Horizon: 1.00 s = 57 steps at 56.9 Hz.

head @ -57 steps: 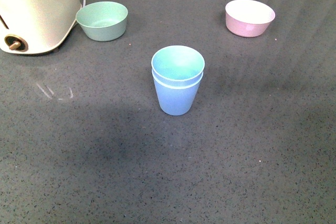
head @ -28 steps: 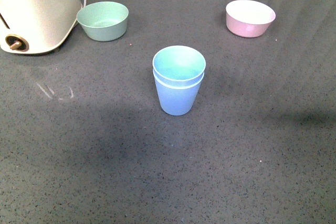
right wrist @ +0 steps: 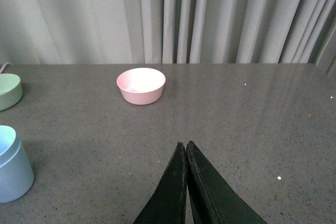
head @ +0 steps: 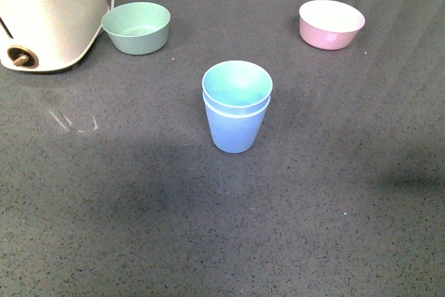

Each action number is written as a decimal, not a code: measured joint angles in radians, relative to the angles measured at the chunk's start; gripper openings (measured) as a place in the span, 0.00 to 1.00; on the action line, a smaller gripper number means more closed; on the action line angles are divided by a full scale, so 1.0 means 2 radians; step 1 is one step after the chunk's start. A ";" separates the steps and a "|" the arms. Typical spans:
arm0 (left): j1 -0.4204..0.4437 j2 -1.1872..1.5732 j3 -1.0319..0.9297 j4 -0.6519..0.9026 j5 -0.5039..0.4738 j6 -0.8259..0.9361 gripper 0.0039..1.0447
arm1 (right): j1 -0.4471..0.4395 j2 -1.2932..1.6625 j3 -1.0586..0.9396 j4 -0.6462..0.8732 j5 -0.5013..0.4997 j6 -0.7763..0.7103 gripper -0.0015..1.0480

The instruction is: Stack blue cups with both arms

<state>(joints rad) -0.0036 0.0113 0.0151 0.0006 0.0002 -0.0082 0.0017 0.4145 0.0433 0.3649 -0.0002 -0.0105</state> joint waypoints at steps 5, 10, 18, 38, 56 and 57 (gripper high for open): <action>0.000 0.000 0.000 0.000 0.000 0.000 0.92 | 0.000 -0.014 -0.003 -0.011 0.000 0.000 0.02; 0.000 0.000 0.000 0.000 0.000 0.000 0.92 | 0.000 -0.029 -0.010 -0.005 0.000 0.000 0.02; 0.000 0.000 0.000 0.000 0.000 0.000 0.92 | 0.000 -0.065 -0.010 -0.039 0.000 0.000 0.02; 0.000 0.000 0.000 0.000 0.000 0.000 0.92 | 0.000 -0.157 -0.010 -0.147 -0.002 0.000 0.02; 0.000 0.000 0.000 0.000 0.000 0.000 0.92 | 0.000 -0.204 -0.010 -0.181 0.000 0.000 0.02; 0.000 0.000 0.000 0.000 0.000 0.000 0.92 | 0.000 -0.204 -0.010 -0.181 0.000 0.000 0.02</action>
<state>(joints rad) -0.0036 0.0113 0.0151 0.0002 0.0002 -0.0082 0.0017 0.0067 0.0238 0.0025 -0.0002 -0.0101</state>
